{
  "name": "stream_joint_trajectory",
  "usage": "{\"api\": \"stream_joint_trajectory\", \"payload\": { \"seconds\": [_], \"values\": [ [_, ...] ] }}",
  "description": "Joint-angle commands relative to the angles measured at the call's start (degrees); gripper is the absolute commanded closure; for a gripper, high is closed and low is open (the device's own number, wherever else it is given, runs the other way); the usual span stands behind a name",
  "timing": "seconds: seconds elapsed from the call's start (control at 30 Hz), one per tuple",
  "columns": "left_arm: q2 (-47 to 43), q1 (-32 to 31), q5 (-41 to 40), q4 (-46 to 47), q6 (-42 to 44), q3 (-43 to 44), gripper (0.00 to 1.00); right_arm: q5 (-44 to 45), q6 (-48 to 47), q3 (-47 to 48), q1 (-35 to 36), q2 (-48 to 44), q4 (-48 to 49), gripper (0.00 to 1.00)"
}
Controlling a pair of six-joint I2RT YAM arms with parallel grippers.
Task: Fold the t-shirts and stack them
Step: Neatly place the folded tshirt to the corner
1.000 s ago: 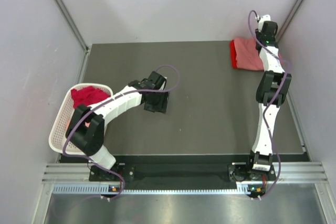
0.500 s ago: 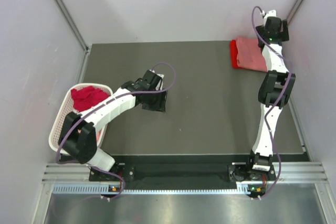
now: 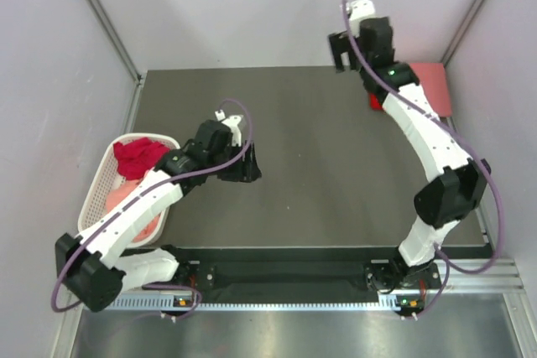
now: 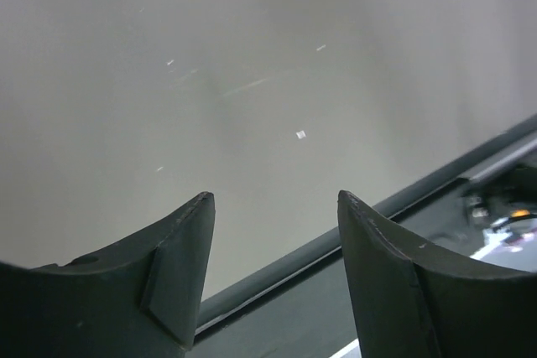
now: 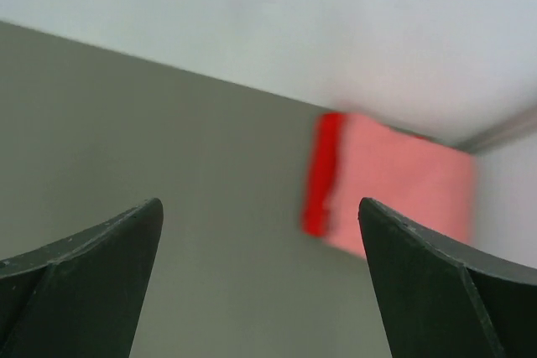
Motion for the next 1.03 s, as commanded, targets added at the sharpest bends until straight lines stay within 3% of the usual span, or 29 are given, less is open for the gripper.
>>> {"api": "stream_joint_trajectory", "payload": {
  "seconds": [0.0,0.07,0.1,0.23,0.47,0.6,0.73,0.9,1.0],
  "values": [
    [-5.58,0.36,2.97,5.84,-4.86,-3.98,0.34,-5.80,12.36,-13.39,4.71,-7.74,-1.07,0.00],
    [-9.09,0.27,3.76,8.21,-8.02,-6.19,0.32,-10.61,21.29,-22.12,8.93,-14.51,4.96,0.00],
    [-10.24,0.27,4.20,9.09,-9.00,-8.72,0.32,-11.95,24.30,-31.04,10.25,-16.97,7.88,0.00],
    [-17.97,0.27,3.94,13.92,-14.44,-16.11,0.28,-12.85,42.85,-53.33,17.98,-31.65,20.19,0.00],
    [-35.19,0.27,-0.18,26.06,-26.39,-33.24,0.22,-8.10,65.89,-84.34,22.21,-54.76,22.67,0.00],
    [-47.39,0.27,-2.57,28.88,-33.25,-41.08,0.17,-7.05,75.46,-93.96,22.56,-70.82,14.10,0.00],
    [-54.00,0.27,1.02,29.93,-40.01,-47.14,0.16,-5.21,83.29,-98.19,22.56,-83.59,3.55,0.00],
    [-66.12,0.27,2.62,28.18,-44.77,-53.30,0.15,-2.92,83.31,-100.21,22.65,-98.70,-3.07,0.00],
    [-64.47,0.27,7.18,32.20,-44.25,-53.66,0.15,-4.66,82.09,-100.30,22.65,-104.75,-4.49,0.00]
  ]
}}
